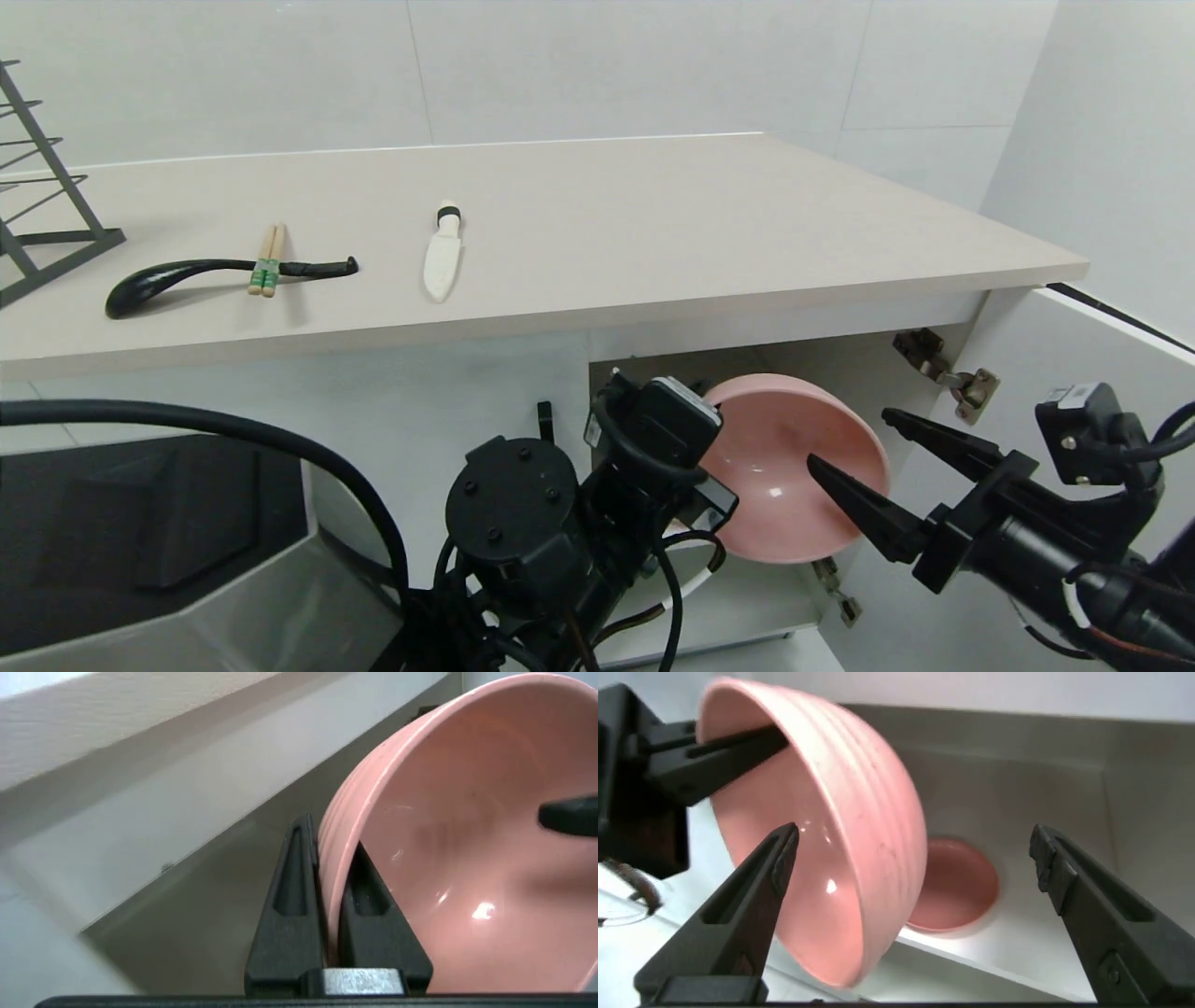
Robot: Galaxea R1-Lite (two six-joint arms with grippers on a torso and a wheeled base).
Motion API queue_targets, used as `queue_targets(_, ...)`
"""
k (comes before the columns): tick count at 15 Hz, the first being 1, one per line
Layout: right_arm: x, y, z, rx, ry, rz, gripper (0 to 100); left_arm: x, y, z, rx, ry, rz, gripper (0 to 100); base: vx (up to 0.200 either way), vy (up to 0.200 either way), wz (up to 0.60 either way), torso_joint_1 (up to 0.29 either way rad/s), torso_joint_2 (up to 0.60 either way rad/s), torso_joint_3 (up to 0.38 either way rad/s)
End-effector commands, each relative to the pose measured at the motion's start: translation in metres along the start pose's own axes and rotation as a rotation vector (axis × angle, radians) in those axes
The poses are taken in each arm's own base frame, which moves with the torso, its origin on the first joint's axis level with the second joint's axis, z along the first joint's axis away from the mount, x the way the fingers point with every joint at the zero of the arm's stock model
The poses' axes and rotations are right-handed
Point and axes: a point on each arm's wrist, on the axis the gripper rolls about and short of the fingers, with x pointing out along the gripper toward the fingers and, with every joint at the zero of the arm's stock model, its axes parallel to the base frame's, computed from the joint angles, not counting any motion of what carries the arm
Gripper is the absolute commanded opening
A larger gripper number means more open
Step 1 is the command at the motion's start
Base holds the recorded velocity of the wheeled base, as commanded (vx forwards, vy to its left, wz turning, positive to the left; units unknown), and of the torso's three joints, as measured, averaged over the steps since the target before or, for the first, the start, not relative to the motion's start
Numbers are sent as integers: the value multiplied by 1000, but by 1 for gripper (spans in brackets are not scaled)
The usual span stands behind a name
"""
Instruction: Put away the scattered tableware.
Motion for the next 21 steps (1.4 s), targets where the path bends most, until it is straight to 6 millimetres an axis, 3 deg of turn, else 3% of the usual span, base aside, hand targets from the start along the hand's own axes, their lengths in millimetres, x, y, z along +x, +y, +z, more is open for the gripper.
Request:
queue_targets(1, 3, -5, -4, 1, 21, -24, 100, 8, -12, -10, -1, 7, -15, 0, 0, 0, 0, 0, 0, 0)
queue_targets(7, 2, -8, -5, 1, 26, -39, 100, 19, -18, -16, -47, 33, 96, 0, 0, 0, 0, 0, 0, 0)
queue_targets(8, 2, -8, -5, 1, 28, -39, 0, 20, -19, -15, -51, 29, 96, 0, 0, 0, 0, 0, 0, 0)
queue_targets(15, 4, -7, -7, 1, 39, -36, 0, 20, -27, -9, -68, 9, 78, 0, 0, 0, 0, 0, 0, 0)
queue_targets(16, 4, -7, -7, 1, 38, -34, 0, 20, -28, -12, -60, 15, 70, 100, 0, 0, 0, 0, 0, 0)
queue_targets(21, 4, -11, -8, 4, 41, -53, 0, 17, -33, -6, -65, 3, 53, 100, 0, 0, 0, 0, 0, 0)
